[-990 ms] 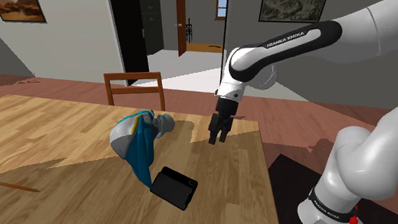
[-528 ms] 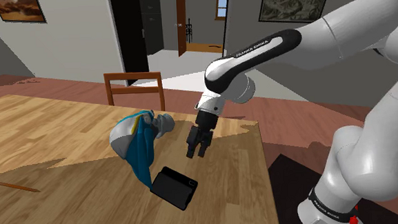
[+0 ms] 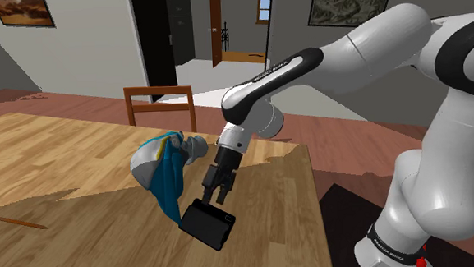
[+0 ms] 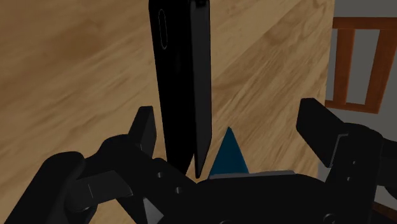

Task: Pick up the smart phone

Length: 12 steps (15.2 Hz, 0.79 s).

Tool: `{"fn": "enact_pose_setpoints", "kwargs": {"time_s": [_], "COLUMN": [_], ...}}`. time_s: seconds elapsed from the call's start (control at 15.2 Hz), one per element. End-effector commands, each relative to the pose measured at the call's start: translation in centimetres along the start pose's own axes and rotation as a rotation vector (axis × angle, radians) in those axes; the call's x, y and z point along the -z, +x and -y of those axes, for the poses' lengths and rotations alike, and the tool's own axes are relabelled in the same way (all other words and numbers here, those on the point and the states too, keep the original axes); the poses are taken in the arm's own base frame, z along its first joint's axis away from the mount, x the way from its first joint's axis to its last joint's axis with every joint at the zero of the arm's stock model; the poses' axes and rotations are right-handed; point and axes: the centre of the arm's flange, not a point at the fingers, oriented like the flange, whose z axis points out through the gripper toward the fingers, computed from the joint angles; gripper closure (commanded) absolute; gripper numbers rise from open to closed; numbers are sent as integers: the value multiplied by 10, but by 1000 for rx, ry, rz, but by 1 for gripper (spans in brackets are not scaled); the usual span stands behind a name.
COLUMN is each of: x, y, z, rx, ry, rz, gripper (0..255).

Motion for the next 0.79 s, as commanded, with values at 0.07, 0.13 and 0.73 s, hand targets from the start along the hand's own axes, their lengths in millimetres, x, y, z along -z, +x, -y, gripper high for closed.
{"fn": "enact_pose_setpoints", "kwargs": {"time_s": [0.07, 0.13, 0.73], "x": [-12, -15, -21], "y": [0, 0, 1], "z": [-11, -15, -21], "rx": [1, 1, 1], "ry": [2, 2, 2], "rz": [0, 0, 0], "gripper": [0, 0, 255]}}
